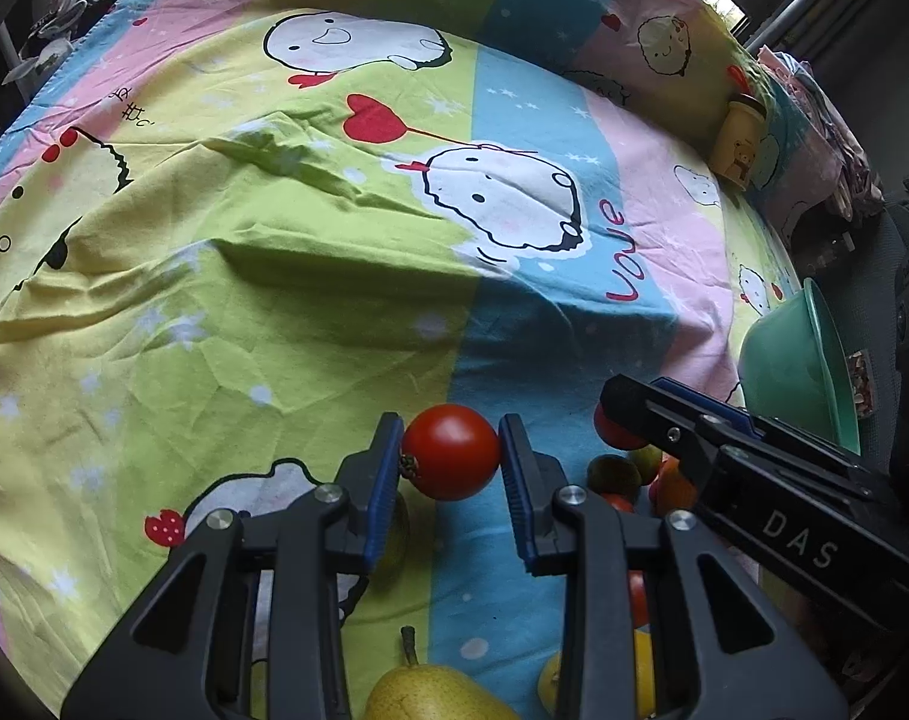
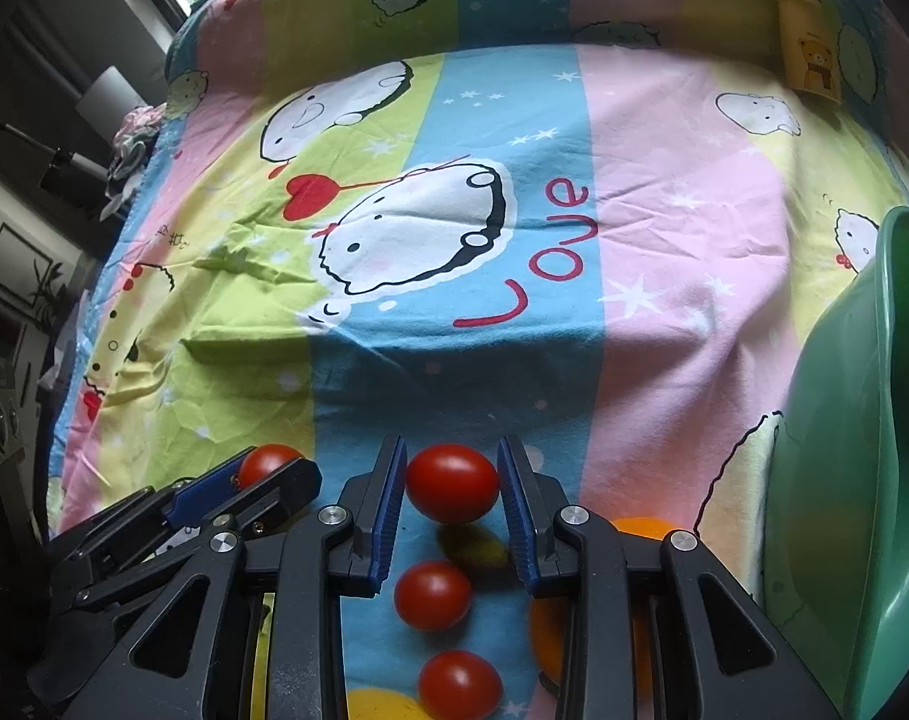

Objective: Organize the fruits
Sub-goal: 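Carry the tomato in the left tool over the green bowl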

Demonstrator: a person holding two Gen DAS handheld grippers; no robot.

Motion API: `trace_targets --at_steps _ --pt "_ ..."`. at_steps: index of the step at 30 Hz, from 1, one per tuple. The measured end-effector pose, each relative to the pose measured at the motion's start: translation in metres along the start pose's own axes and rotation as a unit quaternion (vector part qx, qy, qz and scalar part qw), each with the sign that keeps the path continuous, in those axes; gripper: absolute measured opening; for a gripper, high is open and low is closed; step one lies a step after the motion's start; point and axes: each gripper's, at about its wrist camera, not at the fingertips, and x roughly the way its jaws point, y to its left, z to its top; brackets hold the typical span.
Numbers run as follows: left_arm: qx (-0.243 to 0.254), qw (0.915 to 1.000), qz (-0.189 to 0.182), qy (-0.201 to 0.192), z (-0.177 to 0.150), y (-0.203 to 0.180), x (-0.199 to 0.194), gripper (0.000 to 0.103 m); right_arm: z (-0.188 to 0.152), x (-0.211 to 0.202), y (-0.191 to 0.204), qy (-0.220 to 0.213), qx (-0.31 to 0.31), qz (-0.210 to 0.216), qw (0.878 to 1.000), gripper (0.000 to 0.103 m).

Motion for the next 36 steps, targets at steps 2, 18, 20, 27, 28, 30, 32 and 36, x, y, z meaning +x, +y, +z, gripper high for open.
trace_targets --at_steps 2,18,20,27,28,30,32,36 --pt "0.002 1.0000 -0.004 -0.004 0.000 -0.003 -0.003 0.032 0.000 -0.006 0.000 -0.009 0.001 0.003 1.000 0.034" --pt "0.022 0.9979 -0.045 -0.041 -0.005 -0.025 -0.032 0.032 -0.009 -0.049 -0.017 -0.070 0.044 0.002 0.997 0.034" --pt "0.025 0.9974 -0.050 -0.045 -0.005 -0.029 -0.035 0.032 -0.011 -0.055 -0.019 -0.078 0.049 0.003 0.996 0.034" --pt "0.040 0.9955 -0.064 -0.057 -0.010 -0.041 -0.045 0.032 -0.021 -0.073 -0.026 -0.103 0.067 0.000 0.992 0.034" --pt "0.042 0.9953 -0.066 -0.058 -0.011 -0.043 -0.046 0.032 -0.022 -0.075 -0.027 -0.106 0.069 -0.001 0.992 0.034" --pt "0.046 0.9947 -0.070 -0.059 -0.011 -0.047 -0.047 0.032 -0.025 -0.079 -0.029 -0.111 0.074 -0.004 0.991 0.034" --pt "0.050 0.9938 -0.077 -0.062 -0.011 -0.051 -0.049 0.032 -0.028 -0.083 -0.034 -0.117 0.082 -0.004 0.990 0.034" --pt "0.057 0.9920 -0.093 -0.065 -0.013 -0.060 -0.053 0.032 -0.032 -0.094 -0.044 -0.131 0.098 -0.006 0.986 0.034"
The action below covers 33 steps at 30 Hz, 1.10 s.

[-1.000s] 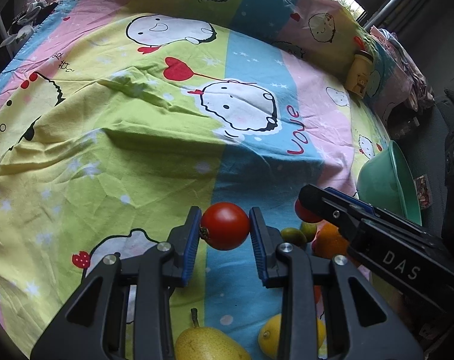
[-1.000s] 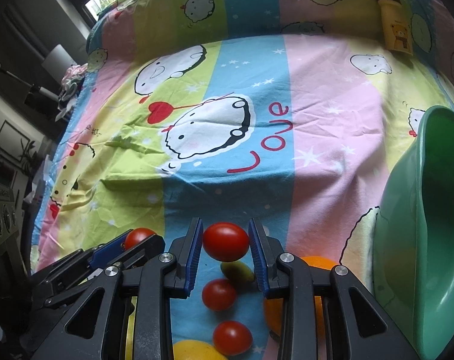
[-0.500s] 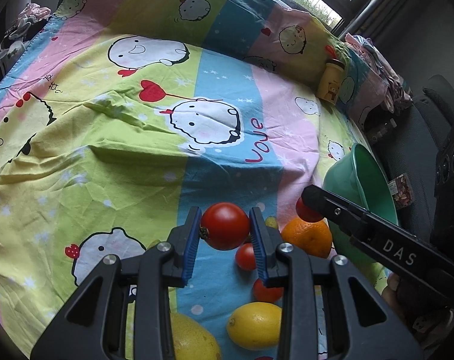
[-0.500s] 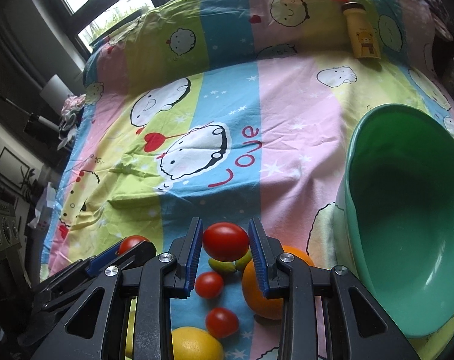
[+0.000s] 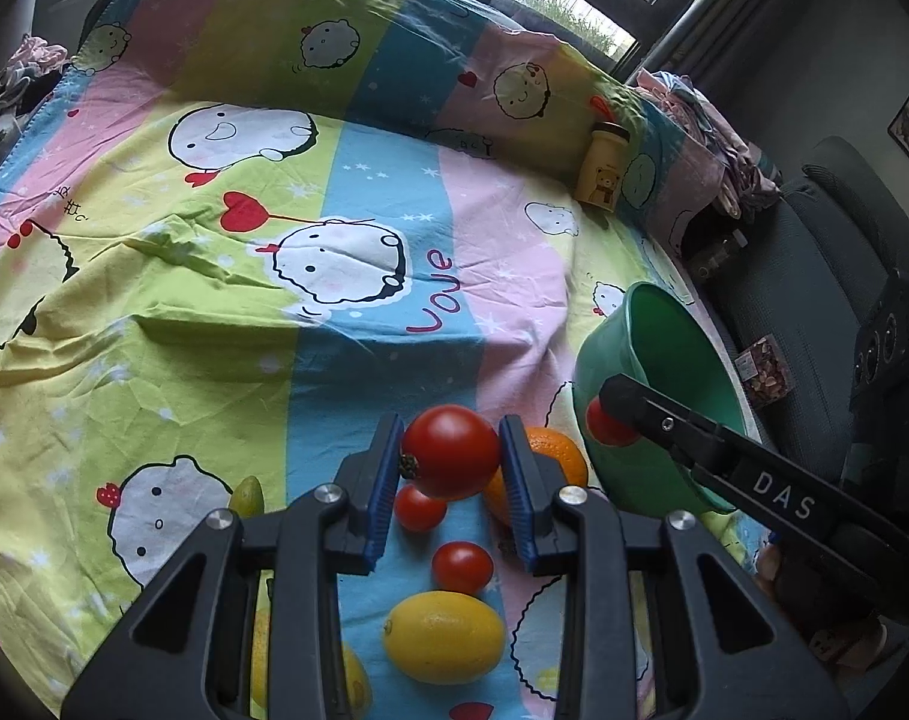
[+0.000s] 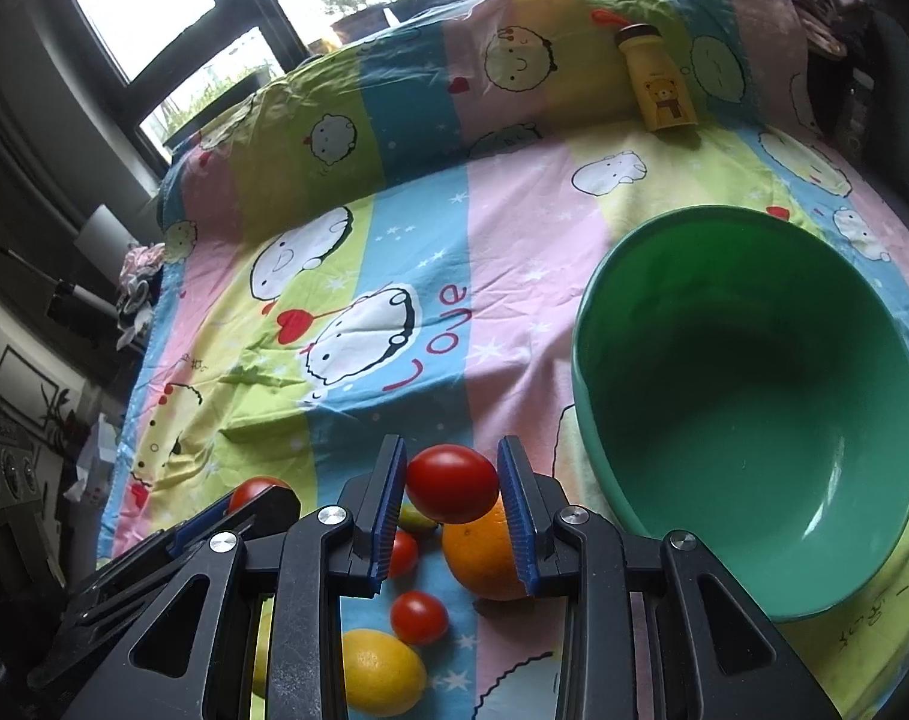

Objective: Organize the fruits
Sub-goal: 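Carry the tomato in the left tool over the green bowl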

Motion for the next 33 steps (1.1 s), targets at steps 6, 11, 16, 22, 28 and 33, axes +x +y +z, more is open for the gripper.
trace_targets --at_steps 6,11,16,22,28,33 --pt "0.029 0.9994 -0.013 -0.011 -0.002 -0.023 -0.007 0.032 0.001 -0.020 -0.013 -0.026 0.015 -0.005 1.000 0.034" --pt "0.056 0.9980 -0.024 -0.016 -0.005 -0.044 -0.009 0.032 0.002 -0.033 -0.022 -0.043 0.027 -0.003 0.999 0.034" --pt "0.084 0.9960 -0.024 -0.018 -0.004 -0.061 -0.006 0.032 -0.005 -0.043 -0.039 -0.054 0.048 0.012 0.997 0.034" --pt "0.111 0.9931 -0.029 -0.024 0.004 -0.091 0.003 0.032 0.001 -0.056 -0.069 -0.084 0.083 0.005 0.993 0.034" --pt "0.131 0.9902 -0.049 -0.008 0.004 -0.118 0.022 0.032 0.003 -0.064 -0.103 -0.106 0.122 -0.013 0.987 0.034" --pt "0.147 0.9872 -0.062 -0.001 0.003 -0.140 0.034 0.032 0.002 -0.069 -0.126 -0.119 0.149 -0.018 0.981 0.034"
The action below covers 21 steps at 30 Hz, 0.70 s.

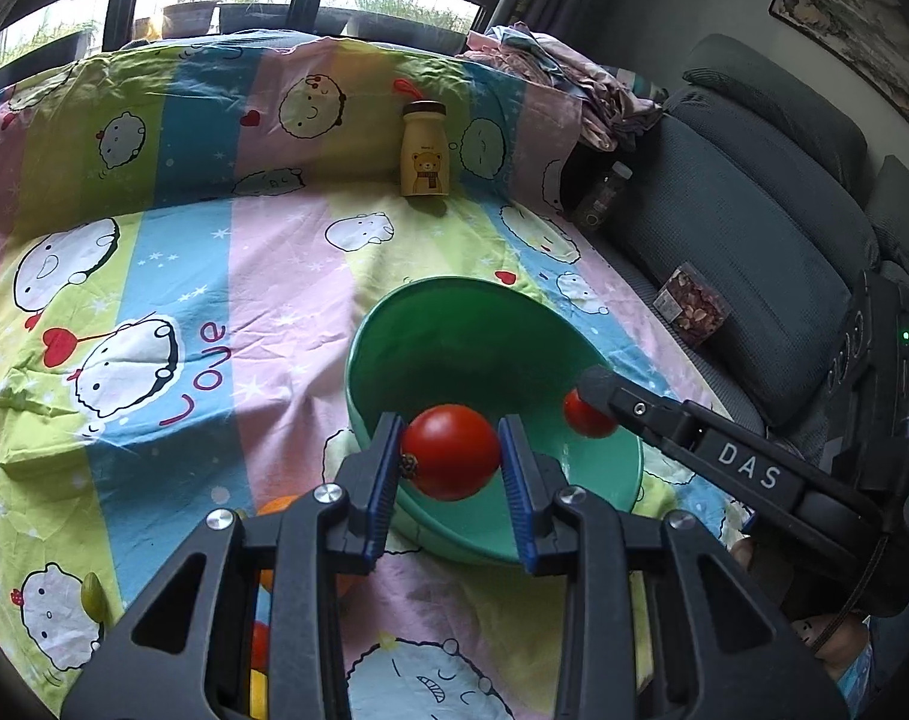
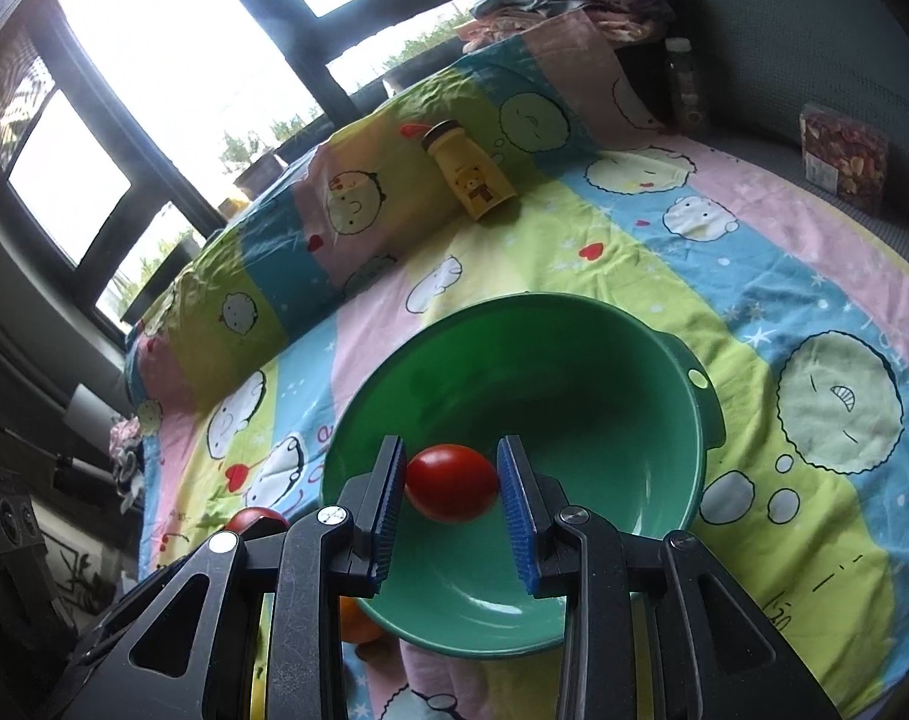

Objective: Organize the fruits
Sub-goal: 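Carry the tomato in the left tool over the green bowl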

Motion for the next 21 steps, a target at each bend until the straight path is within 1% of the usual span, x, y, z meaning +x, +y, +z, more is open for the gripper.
trace_targets --at_steps 3,9,14,21 --pt "0.004 1.0000 -0.006 0.002 0.003 -0.009 0.006 0.032 0.003 -0.001 -0.010 -0.008 0.009 -0.019 1.000 0.034" --pt "0.013 0.9998 -0.015 0.010 0.006 -0.024 0.020 0.032 0.007 0.001 -0.025 -0.004 0.028 -0.020 0.999 0.034" --pt "0.018 0.9995 -0.009 0.022 0.005 -0.029 0.033 0.032 0.008 0.006 -0.035 -0.002 0.039 -0.034 0.999 0.034" --pt "0.022 0.9991 -0.009 0.036 0.003 -0.034 0.047 0.032 0.009 0.014 -0.048 0.008 0.054 -0.037 0.998 0.034"
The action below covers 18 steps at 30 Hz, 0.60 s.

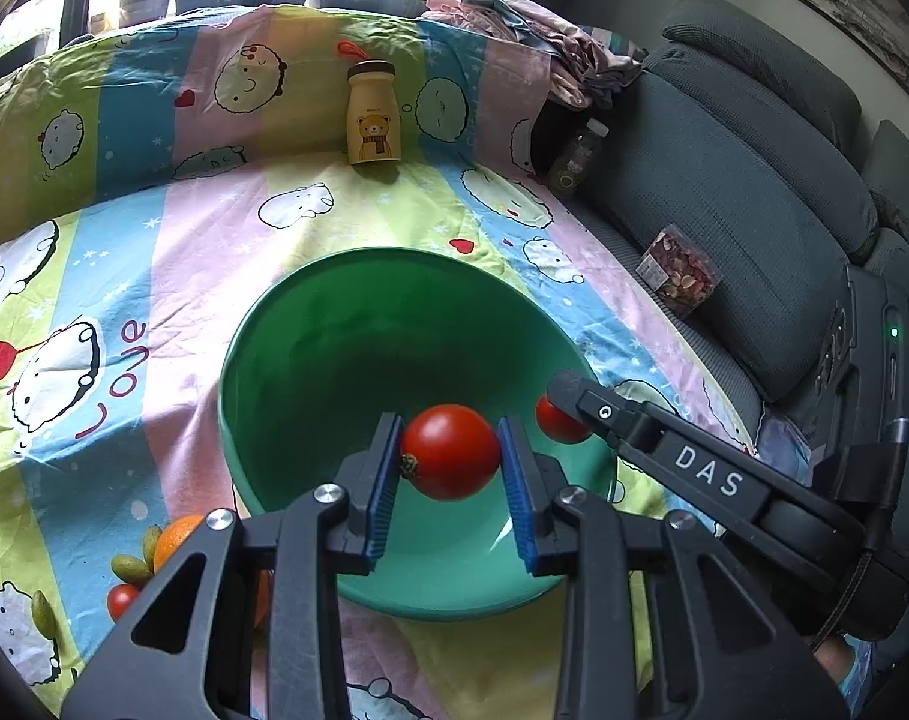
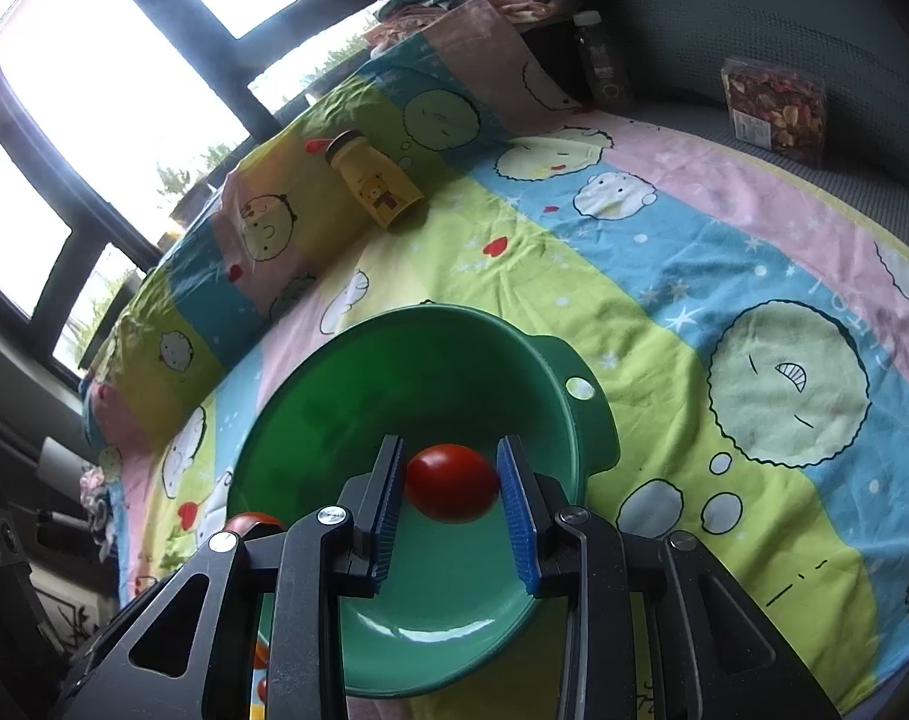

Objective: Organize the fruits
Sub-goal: 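Carry the tomato in the left tool over the green bowl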

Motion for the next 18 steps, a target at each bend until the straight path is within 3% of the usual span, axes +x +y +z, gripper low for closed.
trace_targets --at_steps 18 --pt "0.009 0.9997 0.005 0.024 -0.005 -0.006 0.024 0.032 0.000 0.005 -0.007 0.014 0.010 -0.037 0.999 0.034"
